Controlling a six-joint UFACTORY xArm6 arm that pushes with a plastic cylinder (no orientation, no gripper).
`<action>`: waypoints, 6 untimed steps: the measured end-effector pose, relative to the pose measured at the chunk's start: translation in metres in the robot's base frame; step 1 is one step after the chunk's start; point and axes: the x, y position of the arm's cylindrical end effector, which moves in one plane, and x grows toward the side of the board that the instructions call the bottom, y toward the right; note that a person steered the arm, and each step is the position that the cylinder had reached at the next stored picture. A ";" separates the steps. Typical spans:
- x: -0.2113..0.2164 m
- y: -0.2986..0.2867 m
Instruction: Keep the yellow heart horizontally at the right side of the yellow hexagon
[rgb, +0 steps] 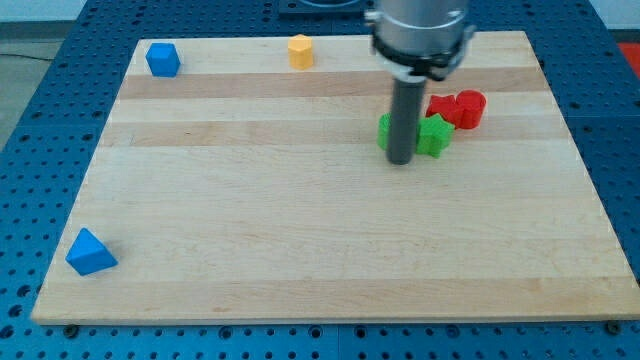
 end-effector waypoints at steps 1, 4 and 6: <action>0.012 -0.048; -0.039 -0.127; -0.137 0.031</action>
